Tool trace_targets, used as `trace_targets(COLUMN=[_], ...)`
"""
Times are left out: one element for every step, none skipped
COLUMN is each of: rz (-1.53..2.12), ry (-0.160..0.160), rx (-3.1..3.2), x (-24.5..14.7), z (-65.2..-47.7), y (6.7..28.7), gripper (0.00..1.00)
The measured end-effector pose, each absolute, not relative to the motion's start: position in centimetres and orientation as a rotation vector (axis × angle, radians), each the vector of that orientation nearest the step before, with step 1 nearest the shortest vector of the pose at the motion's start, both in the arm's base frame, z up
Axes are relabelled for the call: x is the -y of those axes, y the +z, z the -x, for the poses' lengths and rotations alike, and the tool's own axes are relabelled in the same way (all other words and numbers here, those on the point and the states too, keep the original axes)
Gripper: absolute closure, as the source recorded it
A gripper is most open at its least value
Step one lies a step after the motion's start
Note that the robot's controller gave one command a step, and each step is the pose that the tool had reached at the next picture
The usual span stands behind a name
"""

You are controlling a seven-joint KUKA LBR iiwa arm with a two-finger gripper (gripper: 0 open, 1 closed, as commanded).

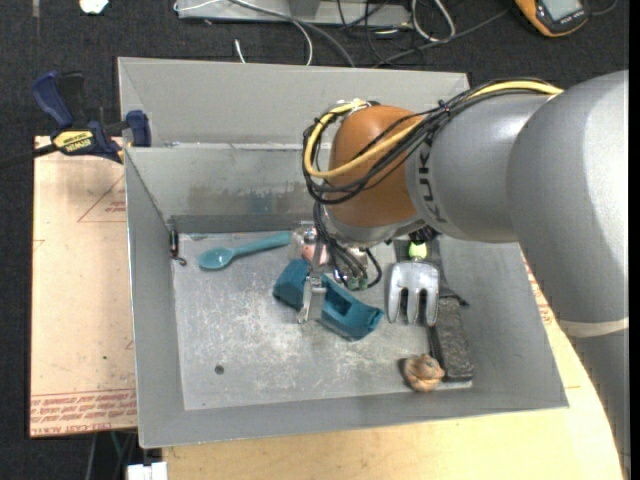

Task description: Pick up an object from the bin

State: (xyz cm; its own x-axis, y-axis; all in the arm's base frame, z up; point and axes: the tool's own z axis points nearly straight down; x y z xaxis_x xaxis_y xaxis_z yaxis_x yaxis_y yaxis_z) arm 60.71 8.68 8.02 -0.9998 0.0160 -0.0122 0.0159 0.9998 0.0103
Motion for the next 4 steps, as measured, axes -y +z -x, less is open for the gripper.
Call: trace_targets(rz=[0.169, 0.169, 0.17, 0.169], ry=[0.019, 0.019, 0.017, 0.017], rx=[-3.117, -3.117, -3.125, -3.124], x=[-8.1, -8.1, -8.1, -8.1], z=[-59.9, -59.9, -59.6, -59.7], y=[7.2, 7.2, 10.1, 13.1], gripper=[1.0, 1.0, 1.0, 1.0])
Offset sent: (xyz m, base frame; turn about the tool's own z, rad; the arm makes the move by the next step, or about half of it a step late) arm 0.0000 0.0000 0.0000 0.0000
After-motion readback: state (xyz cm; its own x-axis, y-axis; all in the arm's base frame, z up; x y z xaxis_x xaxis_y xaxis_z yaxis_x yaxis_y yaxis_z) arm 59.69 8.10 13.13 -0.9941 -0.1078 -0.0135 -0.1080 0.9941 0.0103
